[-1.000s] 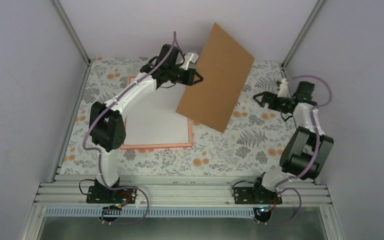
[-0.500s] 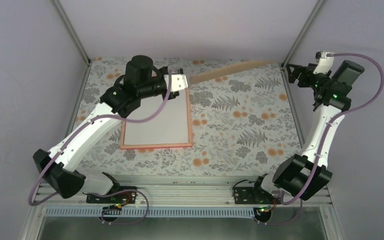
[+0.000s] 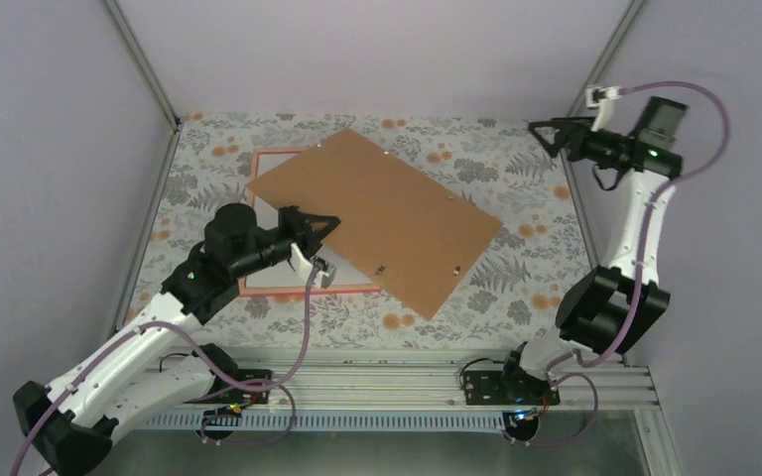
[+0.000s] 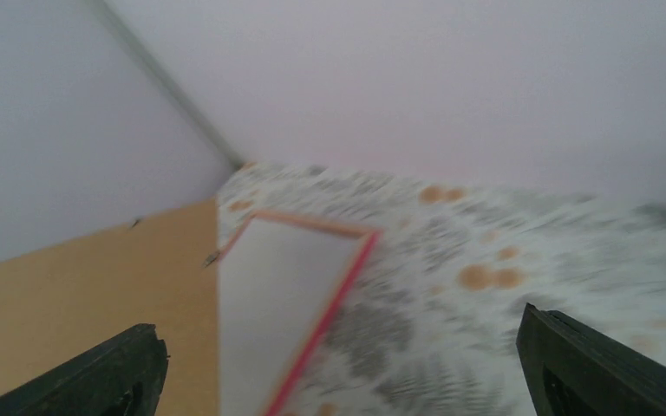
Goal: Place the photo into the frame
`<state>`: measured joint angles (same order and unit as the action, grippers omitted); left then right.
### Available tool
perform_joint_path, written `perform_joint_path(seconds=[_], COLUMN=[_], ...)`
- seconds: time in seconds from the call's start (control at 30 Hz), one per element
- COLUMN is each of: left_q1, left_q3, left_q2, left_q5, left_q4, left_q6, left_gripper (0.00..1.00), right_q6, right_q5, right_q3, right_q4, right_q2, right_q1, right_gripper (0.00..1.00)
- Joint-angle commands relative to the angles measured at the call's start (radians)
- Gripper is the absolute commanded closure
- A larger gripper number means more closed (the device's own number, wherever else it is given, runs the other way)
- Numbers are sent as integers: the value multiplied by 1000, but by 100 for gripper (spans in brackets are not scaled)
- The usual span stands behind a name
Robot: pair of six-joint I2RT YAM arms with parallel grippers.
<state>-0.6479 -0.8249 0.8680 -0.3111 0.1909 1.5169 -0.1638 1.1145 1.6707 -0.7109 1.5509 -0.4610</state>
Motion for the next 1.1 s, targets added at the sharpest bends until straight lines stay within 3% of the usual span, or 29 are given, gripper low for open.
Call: perform_joint_path(seconds=[0.0,0.2,0.43,0.67,0.73,0.83,1.07], left_q1=[-2,-2,-2,-3,-3,-3,-3], left_q3=[56,107,103,85,86,91,107], left_q2=[-106,-196,-229,-222,-219,-212,-221], left_q5=[-108,-215,-257,-293,-291,-286,-262], left_q4=[-227,-165,-87,-49,-45,-50,-30], left_q6=[284,437,505,533,538,541,557], left_gripper=[98,98,98,98,98,98,96], right_q6=[21,144,215,83,23,-35,68], right_q5=[195,320,455,490,505,537,614], right_q3=[-46,-180,-319,-368,-367,-381,-462], right_q4=[-134,-68,-37,-159,-216,-270,-183], right_q2=[43,37,29,-12,-10,-7,-45], right_q1=[128,285,384,508,523,542,570], right_gripper=[0,0,0,2,8,29,76])
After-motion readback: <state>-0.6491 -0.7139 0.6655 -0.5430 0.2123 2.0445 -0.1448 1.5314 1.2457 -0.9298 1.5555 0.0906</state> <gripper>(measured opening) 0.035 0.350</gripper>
